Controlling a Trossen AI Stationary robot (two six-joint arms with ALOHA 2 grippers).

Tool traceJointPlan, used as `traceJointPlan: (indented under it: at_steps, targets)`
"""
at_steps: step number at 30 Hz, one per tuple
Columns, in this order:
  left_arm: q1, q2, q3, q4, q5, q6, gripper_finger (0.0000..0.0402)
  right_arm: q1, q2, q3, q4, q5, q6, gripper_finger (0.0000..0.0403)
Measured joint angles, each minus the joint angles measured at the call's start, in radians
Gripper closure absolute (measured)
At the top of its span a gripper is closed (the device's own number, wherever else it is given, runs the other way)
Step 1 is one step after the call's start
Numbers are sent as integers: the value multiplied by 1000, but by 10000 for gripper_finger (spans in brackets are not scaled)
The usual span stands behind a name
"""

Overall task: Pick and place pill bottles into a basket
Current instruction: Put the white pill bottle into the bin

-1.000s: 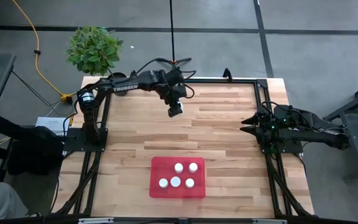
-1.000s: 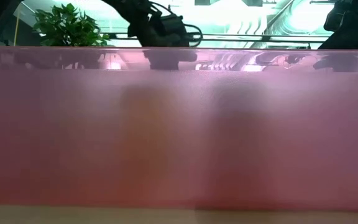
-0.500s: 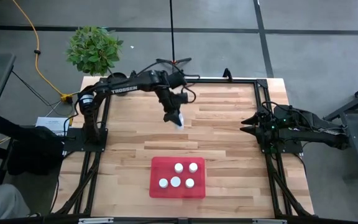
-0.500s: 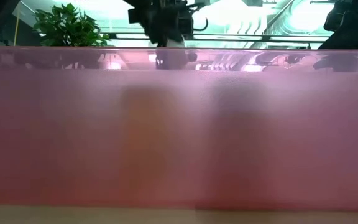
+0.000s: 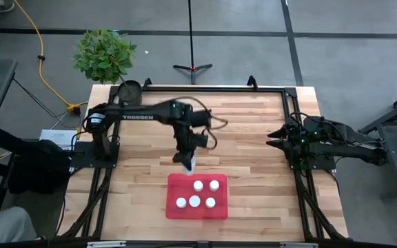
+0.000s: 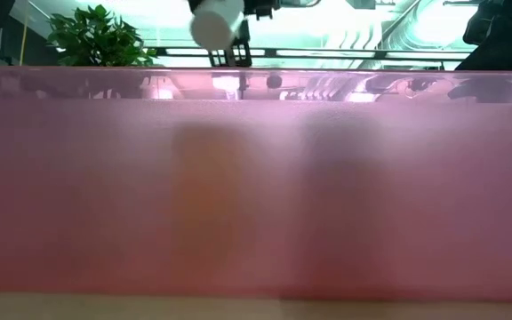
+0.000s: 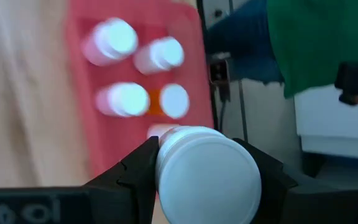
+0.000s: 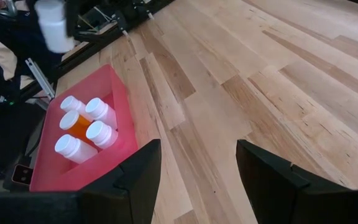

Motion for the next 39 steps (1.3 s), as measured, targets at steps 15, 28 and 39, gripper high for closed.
traceJointPlan:
  at_steps: [15, 28, 39]
  targets:
    - [-298, 0, 0, 1, -345, -197, 193, 0, 0, 0, 0, -11, 0, 203]
    - [-538, 0, -1, 39, -973, -433, 193, 0, 0, 0, 0, -16, -1, 203]
    - [-585, -6, -150, 189, -961, -548, 193, 0, 0, 0, 0, -17, -1, 203]
